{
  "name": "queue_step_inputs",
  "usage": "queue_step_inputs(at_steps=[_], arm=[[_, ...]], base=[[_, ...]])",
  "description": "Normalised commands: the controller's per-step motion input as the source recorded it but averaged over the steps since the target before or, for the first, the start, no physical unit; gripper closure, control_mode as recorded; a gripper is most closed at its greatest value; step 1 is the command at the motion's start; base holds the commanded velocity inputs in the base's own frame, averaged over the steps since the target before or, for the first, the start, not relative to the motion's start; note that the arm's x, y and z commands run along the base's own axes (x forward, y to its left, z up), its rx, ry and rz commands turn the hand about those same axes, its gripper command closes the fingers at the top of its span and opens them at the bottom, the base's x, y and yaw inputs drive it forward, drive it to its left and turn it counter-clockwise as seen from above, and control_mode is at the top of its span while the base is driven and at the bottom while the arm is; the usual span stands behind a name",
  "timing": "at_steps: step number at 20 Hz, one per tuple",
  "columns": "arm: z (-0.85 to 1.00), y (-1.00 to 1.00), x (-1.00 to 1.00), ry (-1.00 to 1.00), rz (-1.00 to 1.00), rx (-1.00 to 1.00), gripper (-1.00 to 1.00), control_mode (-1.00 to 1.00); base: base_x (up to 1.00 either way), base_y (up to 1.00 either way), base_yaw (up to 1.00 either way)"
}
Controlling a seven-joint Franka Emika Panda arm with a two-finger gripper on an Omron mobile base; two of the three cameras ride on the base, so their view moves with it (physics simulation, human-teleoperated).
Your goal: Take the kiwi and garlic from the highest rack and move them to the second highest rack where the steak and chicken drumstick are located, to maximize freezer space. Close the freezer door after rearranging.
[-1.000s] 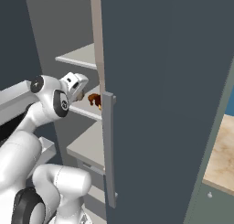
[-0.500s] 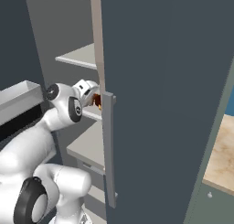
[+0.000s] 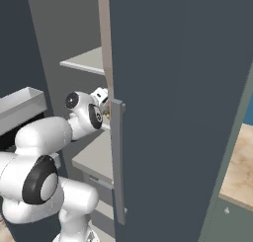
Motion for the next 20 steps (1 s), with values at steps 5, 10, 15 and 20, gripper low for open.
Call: queue_step_inputs(at_steps=[5, 10, 15, 20], arm=[[-0.25, -0.17, 0.41, 0.0, 0.0, 0.0, 1.0, -1.0], [-0.24, -0.18, 0.42, 0.0, 0.0, 0.0, 1.0, -1.0], [-0.25, -0.09, 0.32, 0.0, 0.0, 0.0, 1.0, -1.0], [-0.35, -0.02, 0.27, 0.0, 0.0, 0.0, -1.0, -1.0]], base=[[0.0, 0.0, 0.0], [0.0, 0.0, 0.0], [0.0, 0.0, 0.0], [0.0, 0.0, 0.0]])
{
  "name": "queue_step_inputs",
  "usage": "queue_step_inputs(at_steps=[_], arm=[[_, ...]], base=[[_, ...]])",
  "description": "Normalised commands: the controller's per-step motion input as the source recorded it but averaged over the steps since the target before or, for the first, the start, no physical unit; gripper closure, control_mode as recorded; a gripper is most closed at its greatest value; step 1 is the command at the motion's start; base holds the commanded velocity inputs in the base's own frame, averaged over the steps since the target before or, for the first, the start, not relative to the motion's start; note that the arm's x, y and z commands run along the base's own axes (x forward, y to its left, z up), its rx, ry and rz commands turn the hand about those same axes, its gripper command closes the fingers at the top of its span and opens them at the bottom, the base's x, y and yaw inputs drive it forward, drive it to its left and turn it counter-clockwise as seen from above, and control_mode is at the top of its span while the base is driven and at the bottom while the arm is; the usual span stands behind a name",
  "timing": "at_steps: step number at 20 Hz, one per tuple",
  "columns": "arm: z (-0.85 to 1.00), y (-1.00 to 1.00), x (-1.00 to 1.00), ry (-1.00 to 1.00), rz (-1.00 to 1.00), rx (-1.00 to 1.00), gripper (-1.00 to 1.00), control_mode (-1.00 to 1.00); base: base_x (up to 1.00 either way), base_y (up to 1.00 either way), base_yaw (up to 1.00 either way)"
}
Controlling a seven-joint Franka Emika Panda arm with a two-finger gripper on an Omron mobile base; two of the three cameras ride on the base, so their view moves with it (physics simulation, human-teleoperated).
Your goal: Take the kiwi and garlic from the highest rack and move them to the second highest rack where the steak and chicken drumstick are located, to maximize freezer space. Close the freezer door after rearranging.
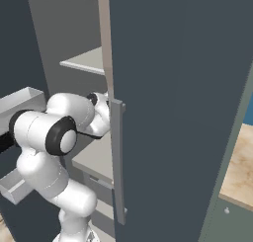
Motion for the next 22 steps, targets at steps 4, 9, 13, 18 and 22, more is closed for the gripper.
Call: queue_step_inputs(at_steps=[4, 9, 13, 18, 22], arm=[[-0.23, -0.08, 0.08, 0.0, 0.0, 0.01, -1.0, -1.0], [-0.02, -0.04, -0.09, 0.0, 0.0, 0.07, -1.0, -1.0], [0.07, 0.0, -0.44, -0.07, 0.0, 0.07, -1.0, -1.0], [0.28, 0.02, -0.49, -0.08, -0.03, 0.08, -1.0, -1.0], [0.38, 0.0, -0.59, -0.09, -0.09, 0.14, -1.0, -1.0]], base=[[0.0, 0.0, 0.0], [0.0, 0.0, 0.0], [0.0, 0.0, 0.0], [0.0, 0.0, 0.0], [0.0, 0.0, 0.0]])
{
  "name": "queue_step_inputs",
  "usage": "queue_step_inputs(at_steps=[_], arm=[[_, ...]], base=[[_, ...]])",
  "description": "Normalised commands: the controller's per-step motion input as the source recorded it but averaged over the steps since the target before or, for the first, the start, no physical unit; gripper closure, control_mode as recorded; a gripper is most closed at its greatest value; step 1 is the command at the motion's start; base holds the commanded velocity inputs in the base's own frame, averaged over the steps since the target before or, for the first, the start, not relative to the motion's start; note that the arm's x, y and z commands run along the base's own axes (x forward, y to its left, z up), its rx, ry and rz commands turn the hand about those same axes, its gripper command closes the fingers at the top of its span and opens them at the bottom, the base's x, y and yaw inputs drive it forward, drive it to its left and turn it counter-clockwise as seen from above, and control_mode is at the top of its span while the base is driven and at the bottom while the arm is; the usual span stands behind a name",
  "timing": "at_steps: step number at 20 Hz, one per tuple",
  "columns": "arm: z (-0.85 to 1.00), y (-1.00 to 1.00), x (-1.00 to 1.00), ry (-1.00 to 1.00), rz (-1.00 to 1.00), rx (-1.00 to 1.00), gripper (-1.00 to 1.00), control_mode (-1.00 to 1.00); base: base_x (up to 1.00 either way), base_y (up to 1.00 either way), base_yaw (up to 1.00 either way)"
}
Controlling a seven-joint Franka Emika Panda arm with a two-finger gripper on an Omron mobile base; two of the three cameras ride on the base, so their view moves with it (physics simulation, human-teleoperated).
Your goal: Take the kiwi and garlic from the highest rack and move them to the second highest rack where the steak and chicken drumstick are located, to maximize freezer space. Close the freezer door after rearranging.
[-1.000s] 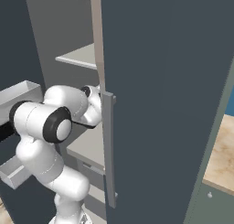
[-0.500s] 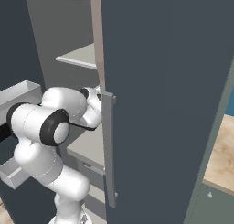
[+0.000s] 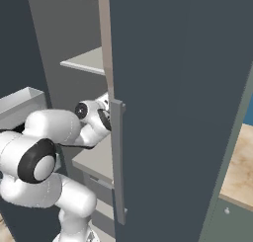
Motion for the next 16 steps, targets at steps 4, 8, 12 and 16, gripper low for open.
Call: queue_step_inputs(at_steps=[4, 8, 12, 16], arm=[[0.49, 0.01, -0.77, -0.01, -0.2, 0.23, -1.0, -1.0], [0.67, 0.12, -0.71, 0.0, -0.21, 0.34, -1.0, -1.0], [0.82, 0.12, -0.55, 0.05, -0.15, 0.39, -1.0, -1.0], [0.74, 0.11, -0.46, 0.14, -0.13, 0.36, -1.0, -1.0]], base=[[0.0, 0.0, 0.0], [0.0, 0.0, 0.0], [0.0, 0.0, 0.0], [0.0, 0.0, 0.0]])
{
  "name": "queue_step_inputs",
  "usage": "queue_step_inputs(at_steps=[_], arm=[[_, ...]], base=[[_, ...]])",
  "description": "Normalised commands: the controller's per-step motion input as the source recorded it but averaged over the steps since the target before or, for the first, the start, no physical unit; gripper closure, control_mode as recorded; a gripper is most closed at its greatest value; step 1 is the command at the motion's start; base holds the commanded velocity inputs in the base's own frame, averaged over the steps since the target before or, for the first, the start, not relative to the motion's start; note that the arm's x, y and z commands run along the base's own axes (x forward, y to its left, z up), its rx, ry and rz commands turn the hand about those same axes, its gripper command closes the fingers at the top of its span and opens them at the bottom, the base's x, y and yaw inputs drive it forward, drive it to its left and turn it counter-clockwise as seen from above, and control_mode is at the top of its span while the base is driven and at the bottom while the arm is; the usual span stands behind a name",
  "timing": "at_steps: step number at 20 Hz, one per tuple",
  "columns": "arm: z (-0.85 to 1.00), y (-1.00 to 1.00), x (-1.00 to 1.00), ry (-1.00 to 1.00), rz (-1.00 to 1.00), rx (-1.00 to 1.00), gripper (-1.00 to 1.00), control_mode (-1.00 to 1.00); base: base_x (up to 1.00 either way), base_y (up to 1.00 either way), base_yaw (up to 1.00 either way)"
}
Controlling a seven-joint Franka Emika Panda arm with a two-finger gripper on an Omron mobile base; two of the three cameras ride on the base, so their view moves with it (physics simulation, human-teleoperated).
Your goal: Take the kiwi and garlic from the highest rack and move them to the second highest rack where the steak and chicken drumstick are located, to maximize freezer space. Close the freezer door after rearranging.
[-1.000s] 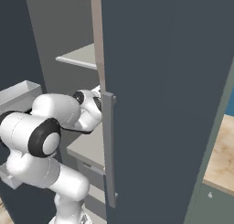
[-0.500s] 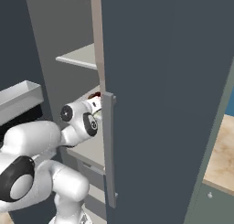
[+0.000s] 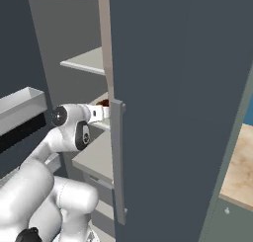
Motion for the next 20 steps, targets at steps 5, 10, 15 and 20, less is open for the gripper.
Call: queue_step_inputs(at_steps=[5, 10, 15, 20], arm=[[0.46, 0.08, -0.62, 0.22, -0.07, 0.25, -1.0, -1.0], [0.22, 0.06, -0.8, 0.21, 0.0, 0.1, -1.0, -1.0], [0.05, 0.04, -0.95, 0.02, 0.0, 0.06, -1.0, -1.0], [0.04, 0.06, -1.0, 0.0, 0.0, 0.03, -1.0, -1.0]], base=[[0.0, 0.0, 0.0], [0.0, 0.0, 0.0], [0.0, 0.0, 0.0], [0.0, 0.0, 0.0]])
